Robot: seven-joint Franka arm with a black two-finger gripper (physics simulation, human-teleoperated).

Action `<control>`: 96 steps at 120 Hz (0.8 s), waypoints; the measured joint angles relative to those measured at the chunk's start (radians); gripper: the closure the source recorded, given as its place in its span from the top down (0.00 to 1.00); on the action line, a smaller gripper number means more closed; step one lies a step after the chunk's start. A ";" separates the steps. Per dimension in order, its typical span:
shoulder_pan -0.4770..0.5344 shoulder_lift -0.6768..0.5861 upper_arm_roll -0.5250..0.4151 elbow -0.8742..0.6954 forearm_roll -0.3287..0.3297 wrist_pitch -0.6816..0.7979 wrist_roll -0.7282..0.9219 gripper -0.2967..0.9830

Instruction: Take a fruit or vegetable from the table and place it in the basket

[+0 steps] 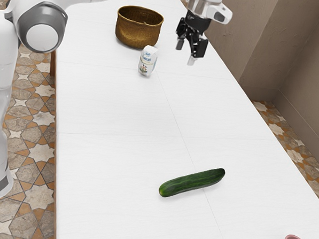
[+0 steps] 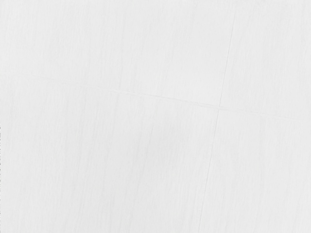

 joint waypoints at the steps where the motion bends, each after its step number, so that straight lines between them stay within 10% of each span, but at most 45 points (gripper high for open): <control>1: 0.000 0.000 0.000 0.000 0.000 0.001 0.001 0.77; 42: 0.011 -0.087 0.002 0.040 -0.035 0.013 0.019 0.77; 57: 0.217 -0.085 -0.324 0.096 -0.035 0.015 -0.047 0.77; 69: 0.033 -0.025 -0.537 0.107 -0.021 0.027 -0.123 0.77; 96: -0.076 0.106 -0.611 0.107 0.014 0.063 -0.294 0.77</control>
